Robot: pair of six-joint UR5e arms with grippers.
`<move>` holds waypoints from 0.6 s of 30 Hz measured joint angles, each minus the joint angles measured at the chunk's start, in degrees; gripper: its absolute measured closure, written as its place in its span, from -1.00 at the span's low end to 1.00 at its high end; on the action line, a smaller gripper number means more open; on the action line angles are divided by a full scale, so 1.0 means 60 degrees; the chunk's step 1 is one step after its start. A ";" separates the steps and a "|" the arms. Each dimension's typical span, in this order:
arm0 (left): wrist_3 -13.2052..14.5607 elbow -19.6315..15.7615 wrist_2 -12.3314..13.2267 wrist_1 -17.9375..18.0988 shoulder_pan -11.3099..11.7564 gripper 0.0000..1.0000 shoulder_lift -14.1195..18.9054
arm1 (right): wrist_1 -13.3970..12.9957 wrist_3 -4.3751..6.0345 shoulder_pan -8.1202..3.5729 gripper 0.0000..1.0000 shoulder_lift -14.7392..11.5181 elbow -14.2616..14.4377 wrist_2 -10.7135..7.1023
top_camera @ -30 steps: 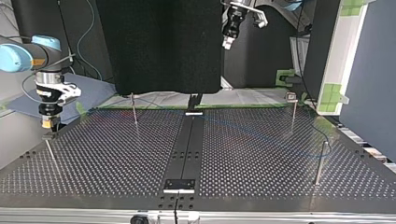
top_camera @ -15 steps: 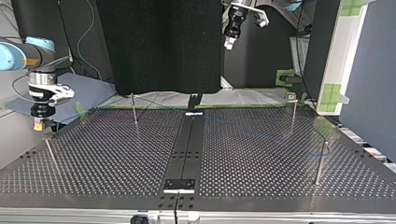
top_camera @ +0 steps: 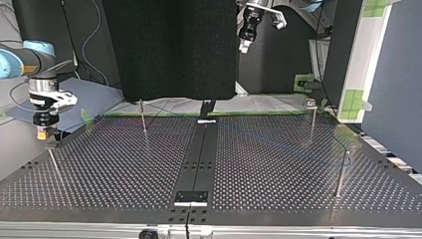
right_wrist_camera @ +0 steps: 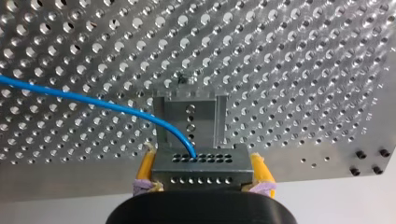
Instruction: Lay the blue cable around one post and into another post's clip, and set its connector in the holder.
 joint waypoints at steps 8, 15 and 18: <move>0.0000 -0.0002 0.0003 -0.0015 0.0001 -1.00 0.0000 | 0.0059 0.0025 0.0040 1.00 0.0063 -0.0091 -0.0190; 0.0000 -0.0002 0.0005 -0.0029 -0.0010 -1.00 0.0000 | 0.0221 0.0027 0.0073 1.00 0.0250 -0.0285 -0.0208; 0.0000 -0.0002 0.0005 -0.0030 -0.0013 -1.00 0.0000 | 0.0170 0.0054 0.0060 1.00 0.0312 -0.0321 -0.0259</move>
